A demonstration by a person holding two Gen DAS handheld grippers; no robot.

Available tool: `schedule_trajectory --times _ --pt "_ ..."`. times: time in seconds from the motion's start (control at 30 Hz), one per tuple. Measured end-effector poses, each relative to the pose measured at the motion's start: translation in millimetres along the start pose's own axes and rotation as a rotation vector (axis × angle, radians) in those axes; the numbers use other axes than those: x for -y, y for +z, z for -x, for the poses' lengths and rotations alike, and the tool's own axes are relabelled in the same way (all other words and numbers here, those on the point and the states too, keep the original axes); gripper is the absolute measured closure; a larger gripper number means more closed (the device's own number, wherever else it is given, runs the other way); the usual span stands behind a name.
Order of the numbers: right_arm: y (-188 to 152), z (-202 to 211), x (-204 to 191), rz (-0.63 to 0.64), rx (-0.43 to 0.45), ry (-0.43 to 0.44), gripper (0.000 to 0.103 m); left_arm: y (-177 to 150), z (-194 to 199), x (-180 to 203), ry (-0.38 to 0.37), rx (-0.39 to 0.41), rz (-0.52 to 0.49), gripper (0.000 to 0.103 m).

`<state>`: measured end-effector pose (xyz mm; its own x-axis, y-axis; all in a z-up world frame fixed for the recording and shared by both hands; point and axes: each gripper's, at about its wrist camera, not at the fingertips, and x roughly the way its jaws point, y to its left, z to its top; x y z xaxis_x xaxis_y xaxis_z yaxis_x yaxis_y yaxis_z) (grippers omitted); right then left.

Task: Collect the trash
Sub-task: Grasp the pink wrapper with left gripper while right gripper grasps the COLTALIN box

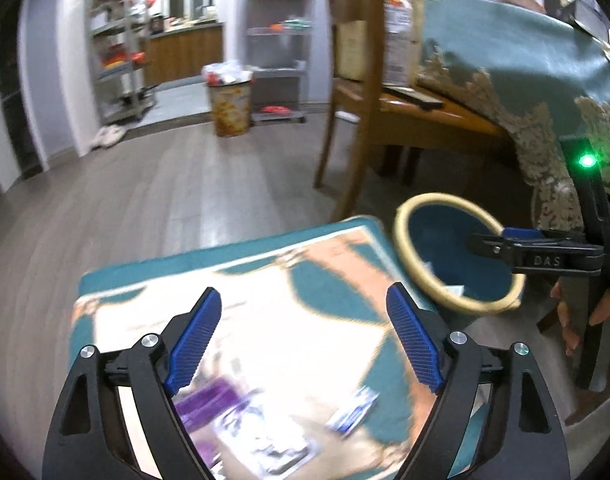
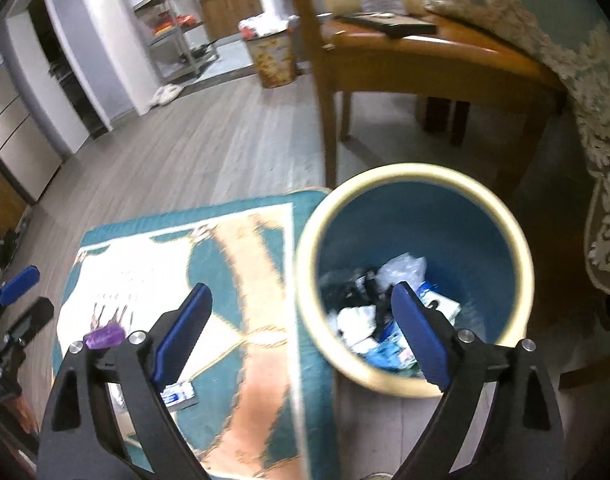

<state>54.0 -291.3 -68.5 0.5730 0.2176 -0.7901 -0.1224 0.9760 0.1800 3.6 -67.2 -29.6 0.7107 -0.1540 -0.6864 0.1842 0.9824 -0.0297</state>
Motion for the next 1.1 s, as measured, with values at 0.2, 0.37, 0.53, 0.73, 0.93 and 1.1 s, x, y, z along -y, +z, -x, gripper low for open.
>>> schedule_trajectory --times 0.2,0.37,0.53,0.73,0.93,1.1 --pt "-33.2 -11.5 -37.4 -0.011 -0.082 0.075 0.013 -52.7 16.5 -53.5 0.097 -0.079 0.088 0.018" --pt "-62.8 -15.8 -61.7 0.032 -0.096 0.063 0.013 -96.5 24.7 -86.3 0.129 -0.140 0.166 0.018" --pt "-87.1 -26.4 -80.8 0.122 -0.096 0.048 0.013 -130.4 21.2 -95.6 0.124 -0.163 0.191 0.018" --pt "-102.7 -43.5 -101.3 0.287 -0.155 0.100 0.015 -143.1 -1.2 -91.8 0.091 -0.257 0.128 0.024" --pt "-118.5 -63.6 -118.9 0.374 -0.223 0.126 0.023 -158.3 -19.3 -92.8 0.081 -0.349 0.105 0.047" --pt "-123.2 -72.6 -123.4 0.373 -0.242 0.140 0.026 -161.5 -21.3 -95.5 0.094 -0.360 0.109 0.066"
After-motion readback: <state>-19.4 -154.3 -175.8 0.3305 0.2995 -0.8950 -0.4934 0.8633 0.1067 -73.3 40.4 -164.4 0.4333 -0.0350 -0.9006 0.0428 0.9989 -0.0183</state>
